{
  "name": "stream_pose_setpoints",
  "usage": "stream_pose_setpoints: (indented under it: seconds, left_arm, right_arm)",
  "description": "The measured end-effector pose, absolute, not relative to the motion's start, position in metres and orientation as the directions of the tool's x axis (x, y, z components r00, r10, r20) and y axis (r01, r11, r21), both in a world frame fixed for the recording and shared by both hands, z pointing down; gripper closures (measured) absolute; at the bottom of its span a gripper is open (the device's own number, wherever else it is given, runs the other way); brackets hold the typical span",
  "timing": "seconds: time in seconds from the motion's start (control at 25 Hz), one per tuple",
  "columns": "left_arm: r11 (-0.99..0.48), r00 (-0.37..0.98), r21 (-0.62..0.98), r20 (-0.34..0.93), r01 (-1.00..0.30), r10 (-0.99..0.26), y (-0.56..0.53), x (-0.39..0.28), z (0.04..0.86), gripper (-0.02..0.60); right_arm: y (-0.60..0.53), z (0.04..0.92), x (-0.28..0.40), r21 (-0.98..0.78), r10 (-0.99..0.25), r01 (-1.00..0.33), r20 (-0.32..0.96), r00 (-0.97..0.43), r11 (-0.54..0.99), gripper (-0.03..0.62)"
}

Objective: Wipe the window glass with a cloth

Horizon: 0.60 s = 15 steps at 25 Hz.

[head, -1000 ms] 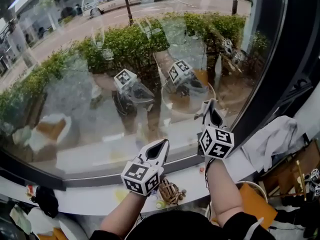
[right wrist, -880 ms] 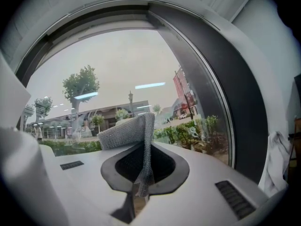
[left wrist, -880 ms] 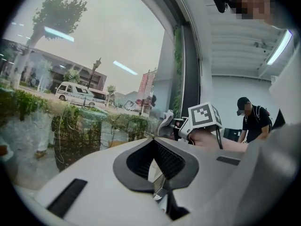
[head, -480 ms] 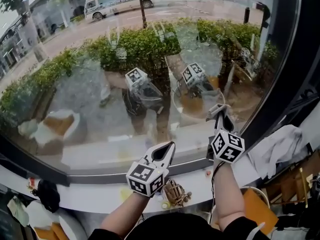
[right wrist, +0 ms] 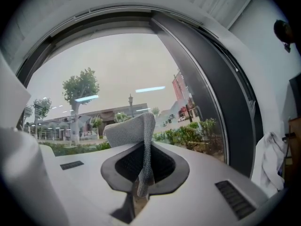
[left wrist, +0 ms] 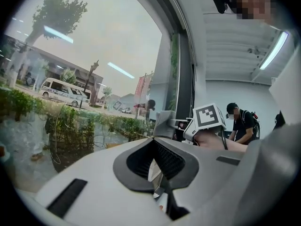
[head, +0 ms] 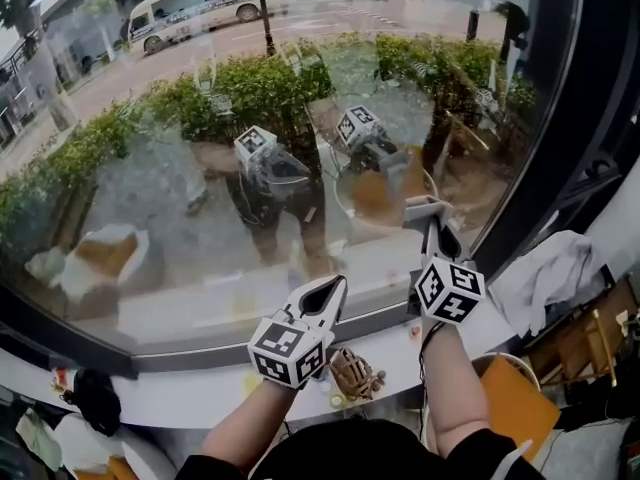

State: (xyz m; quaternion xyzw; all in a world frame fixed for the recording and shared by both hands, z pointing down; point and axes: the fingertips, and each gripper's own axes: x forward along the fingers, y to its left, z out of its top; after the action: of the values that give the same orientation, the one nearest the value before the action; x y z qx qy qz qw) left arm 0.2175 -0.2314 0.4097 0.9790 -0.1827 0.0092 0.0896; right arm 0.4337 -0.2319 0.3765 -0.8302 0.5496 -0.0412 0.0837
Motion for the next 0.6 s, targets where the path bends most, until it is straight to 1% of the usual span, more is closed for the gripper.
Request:
stream_pose_setpoints:
  seconds: [0.4,0.6]
  left_arm:
    - [-0.937,0.949,0.156,0.017,-0.312,-0.314,-0.222,0.209,0.395,0.574]
    - [-0.944,0.955,0.149,-0.006,-0.293,-0.297,-0.220,0.211,0.387,0.574]
  right_arm:
    - [-0.206,0.353,0.411,-0.175,-0.906,-0.899,-0.069,0.418,-0.401,0.556]
    - [-0.200,0.341,0.410,-0.160,-0.898,-0.897,-0.094,0.430,-0.413,0.556]
